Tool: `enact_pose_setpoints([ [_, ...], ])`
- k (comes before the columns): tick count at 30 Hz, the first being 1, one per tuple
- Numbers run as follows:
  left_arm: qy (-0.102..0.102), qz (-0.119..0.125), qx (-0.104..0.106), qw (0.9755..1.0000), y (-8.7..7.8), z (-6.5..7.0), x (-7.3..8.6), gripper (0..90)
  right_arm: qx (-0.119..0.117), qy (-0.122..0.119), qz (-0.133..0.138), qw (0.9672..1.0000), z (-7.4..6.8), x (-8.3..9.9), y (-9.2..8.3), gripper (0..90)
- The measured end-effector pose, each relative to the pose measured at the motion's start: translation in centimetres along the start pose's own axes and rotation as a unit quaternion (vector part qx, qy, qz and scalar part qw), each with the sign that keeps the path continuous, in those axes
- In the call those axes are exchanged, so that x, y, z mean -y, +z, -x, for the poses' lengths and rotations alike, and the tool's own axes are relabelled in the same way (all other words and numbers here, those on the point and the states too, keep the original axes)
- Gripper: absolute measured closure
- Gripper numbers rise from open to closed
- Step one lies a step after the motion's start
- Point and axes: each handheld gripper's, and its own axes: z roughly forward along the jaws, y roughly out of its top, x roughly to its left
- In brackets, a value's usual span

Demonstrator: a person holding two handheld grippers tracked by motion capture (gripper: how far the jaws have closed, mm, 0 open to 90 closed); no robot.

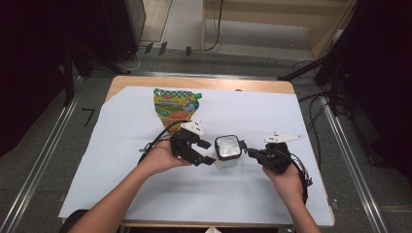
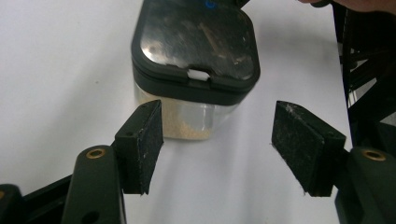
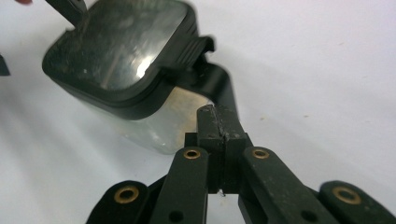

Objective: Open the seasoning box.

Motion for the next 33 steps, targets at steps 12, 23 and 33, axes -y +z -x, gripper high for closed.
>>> enact_pose_setpoints([
  [12, -0.01, 0.031, -0.01, 0.9994, 0.8, -1.0, -0.2, 19.6, 0.021, 0.024, -0.003, 0.9995, 1.1, -0.8, 2.4, 90.0],
  [23, -0.005, 0.026, -0.008, 0.9996, 2.4, -0.7, -0.2, 20.9, 0.034, 0.018, -0.007, 0.9992, 0.9, -0.6, 2.6, 90.0],
  [33, 0.014, 0.015, -0.039, 0.999, 3.5, 0.0, -0.3, 16.7, 0.046, 0.019, -0.005, 0.9988, 0.6, -0.6, 2.6, 90.0],
])
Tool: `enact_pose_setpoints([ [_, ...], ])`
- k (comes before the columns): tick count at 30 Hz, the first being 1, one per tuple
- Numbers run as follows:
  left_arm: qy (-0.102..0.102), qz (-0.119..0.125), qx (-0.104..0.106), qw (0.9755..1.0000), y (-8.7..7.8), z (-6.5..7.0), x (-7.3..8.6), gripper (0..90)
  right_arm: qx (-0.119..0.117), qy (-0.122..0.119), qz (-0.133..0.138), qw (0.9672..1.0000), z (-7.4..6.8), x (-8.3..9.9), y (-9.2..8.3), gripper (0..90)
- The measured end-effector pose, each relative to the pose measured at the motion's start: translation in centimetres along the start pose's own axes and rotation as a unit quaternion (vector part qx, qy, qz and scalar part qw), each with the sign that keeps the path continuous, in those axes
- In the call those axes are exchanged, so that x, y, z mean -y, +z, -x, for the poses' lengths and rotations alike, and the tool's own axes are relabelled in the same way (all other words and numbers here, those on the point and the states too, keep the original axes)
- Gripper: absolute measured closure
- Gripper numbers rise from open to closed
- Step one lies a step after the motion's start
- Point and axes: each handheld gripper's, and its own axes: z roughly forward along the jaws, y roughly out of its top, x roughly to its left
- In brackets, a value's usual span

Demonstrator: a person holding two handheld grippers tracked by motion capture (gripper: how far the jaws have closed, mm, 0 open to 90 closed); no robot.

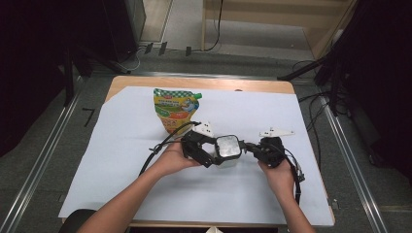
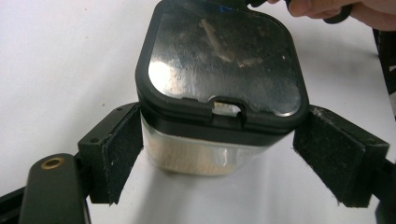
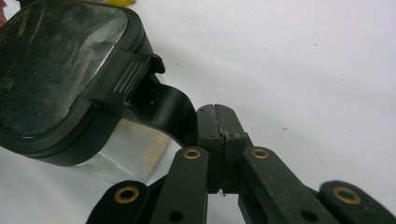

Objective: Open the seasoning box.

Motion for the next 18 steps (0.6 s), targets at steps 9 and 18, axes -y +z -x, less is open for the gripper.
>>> enact_pose_setpoints([
  [9, 0.003, 0.003, -0.014, 0.9999, 0.23, 0.35, -0.34, 16.3, 0.002, 0.004, 0.001, 1.0, -0.06, 0.01, -0.04, 90.0],
  [18, 0.015, 0.002, -0.019, 0.9997, 0.14, 0.47, -0.46, 16.7, 0.002, 0.008, 0.001, 1.0, -0.11, 0.04, -0.1, 90.0],
])
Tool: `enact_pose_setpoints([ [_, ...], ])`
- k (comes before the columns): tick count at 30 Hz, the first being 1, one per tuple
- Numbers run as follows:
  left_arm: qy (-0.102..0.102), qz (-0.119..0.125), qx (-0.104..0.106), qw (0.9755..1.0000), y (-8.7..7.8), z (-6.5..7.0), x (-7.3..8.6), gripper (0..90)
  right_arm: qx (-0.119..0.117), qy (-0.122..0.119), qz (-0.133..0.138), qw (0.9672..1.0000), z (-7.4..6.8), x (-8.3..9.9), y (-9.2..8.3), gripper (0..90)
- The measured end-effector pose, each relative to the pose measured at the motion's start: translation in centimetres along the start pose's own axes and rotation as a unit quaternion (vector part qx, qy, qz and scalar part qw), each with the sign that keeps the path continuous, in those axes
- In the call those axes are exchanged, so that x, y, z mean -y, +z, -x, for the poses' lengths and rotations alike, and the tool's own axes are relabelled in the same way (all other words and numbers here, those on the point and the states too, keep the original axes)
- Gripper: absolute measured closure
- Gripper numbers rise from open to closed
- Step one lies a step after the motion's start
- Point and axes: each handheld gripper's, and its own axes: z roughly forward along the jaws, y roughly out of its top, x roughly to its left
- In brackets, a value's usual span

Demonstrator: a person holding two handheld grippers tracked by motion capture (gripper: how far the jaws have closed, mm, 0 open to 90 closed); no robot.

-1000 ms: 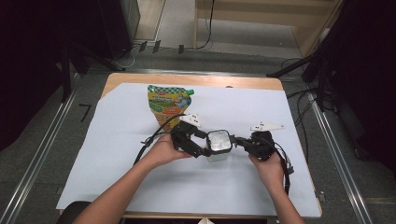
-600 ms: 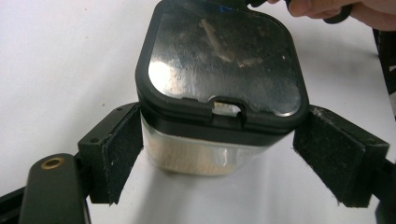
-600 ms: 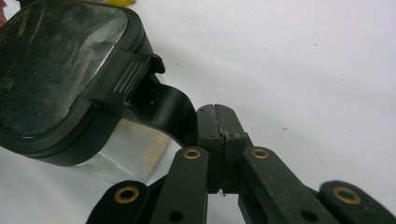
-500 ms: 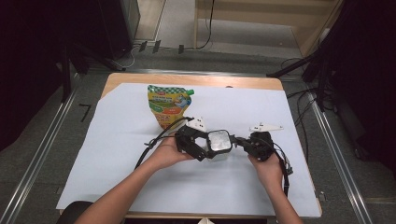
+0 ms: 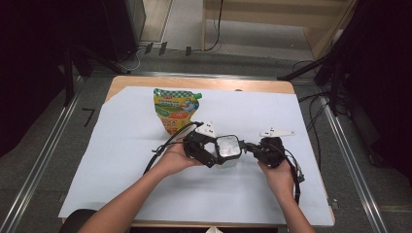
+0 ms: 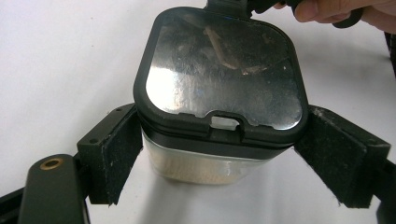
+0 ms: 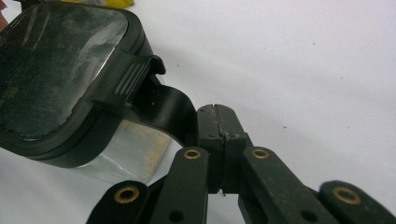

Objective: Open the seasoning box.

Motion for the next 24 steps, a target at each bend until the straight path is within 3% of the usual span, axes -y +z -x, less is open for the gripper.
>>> enact_pose_setpoints([
  [24, 0.005, 0.008, -0.002, 1.0, -0.44, 0.18, -0.49, 17.1, 0.0, 0.001, 0.001, 1.0, -0.17, 0.0, -0.03, 90.0],
])
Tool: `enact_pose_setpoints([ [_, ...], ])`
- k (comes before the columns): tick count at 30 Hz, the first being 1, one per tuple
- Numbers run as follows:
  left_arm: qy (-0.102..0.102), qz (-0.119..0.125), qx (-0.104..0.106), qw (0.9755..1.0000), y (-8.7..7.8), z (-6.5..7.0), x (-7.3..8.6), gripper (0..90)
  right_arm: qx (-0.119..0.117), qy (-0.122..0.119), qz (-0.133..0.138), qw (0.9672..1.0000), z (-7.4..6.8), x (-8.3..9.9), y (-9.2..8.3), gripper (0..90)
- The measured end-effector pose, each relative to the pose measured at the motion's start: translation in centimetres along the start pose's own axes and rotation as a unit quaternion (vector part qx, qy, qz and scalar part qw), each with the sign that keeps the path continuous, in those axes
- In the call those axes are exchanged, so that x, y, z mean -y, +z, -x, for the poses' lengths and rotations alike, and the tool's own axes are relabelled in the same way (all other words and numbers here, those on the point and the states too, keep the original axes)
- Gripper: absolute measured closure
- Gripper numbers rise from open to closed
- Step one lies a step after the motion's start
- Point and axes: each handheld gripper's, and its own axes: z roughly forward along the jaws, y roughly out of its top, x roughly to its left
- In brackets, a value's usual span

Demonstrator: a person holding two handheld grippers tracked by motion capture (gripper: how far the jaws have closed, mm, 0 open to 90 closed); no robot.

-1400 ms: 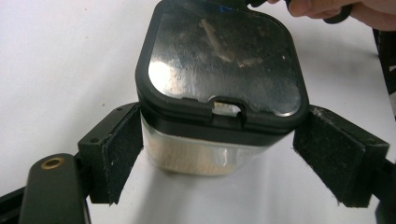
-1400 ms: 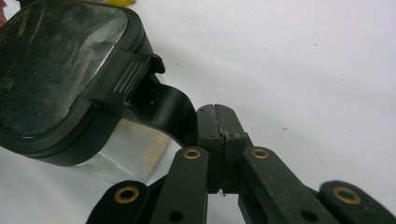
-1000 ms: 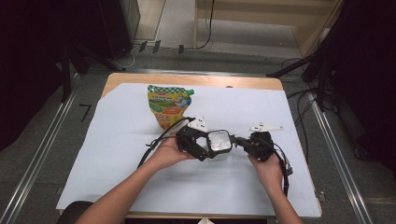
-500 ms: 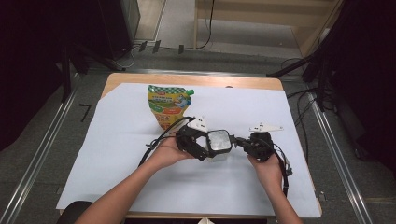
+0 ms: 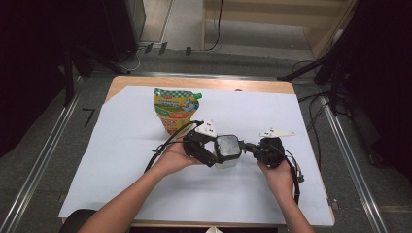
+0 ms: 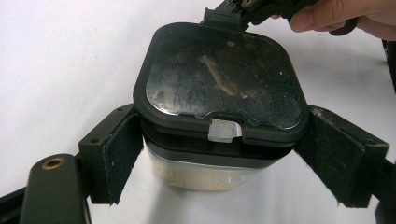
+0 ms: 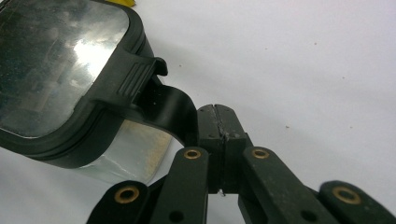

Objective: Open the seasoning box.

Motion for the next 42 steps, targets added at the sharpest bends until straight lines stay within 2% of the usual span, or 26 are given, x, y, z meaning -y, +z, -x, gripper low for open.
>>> enact_pose_setpoints([
  [19, 0.008, 0.002, -0.007, 0.9999, -0.4, 0.3, -0.5, 16.9, 0.001, 0.001, 0.003, 1.0, -0.1, 0.0, -0.1, 90.0],
  [24, 0.007, 0.006, -0.001, 1.0, -0.4, 0.2, -0.7, 16.5, -0.001, 0.002, 0.003, 1.0, -0.2, 0.0, -0.1, 90.0],
  [32, 0.021, 0.009, -0.012, 0.9997, -0.9, 0.6, -1.3, 16.6, 0.0, 0.001, 0.003, 1.0, -0.4, 0.0, -0.2, 90.0],
  [33, 0.015, 0.023, 0.008, 0.9996, -1.1, 0.7, -1.4, 22.4, 0.0, 0.001, 0.003, 1.0, -0.4, 0.0, -0.2, 90.0],
  [34, 0.012, 0.034, 0.02, 0.9992, -1.3, 0.7, -1.5, 32.1, -0.003, -0.001, 0.003, 1.0, -0.4, 0.0, -0.2, 90.0],
  [36, 0.022, 0.03, 0.009, 0.9993, -1.5, 1.0, -1.9, 34.4, -0.005, -0.001, 0.003, 1.0, -0.5, 0.0, -0.2, 90.0],
  [39, 0.018, 0.026, 0.007, 0.9995, -1.6, 1.3, -2.3, 35.4, -0.004, -0.003, 0.002, 1.0, -0.6, 0.0, -0.2, 90.0],
  [41, 0.015, 0.029, 0.014, 0.9994, -1.7, 1.4, -2.4, 40.3, -0.004, -0.002, 0.002, 1.0, -0.6, 0.1, -0.2, 90.0],
  [42, 0.017, 0.031, 0.018, 0.9992, -1.8, 1.6, -2.6, 46.0, -0.003, -0.003, 0.003, 1.0, -0.6, 0.1, -0.2, 90.0],
])
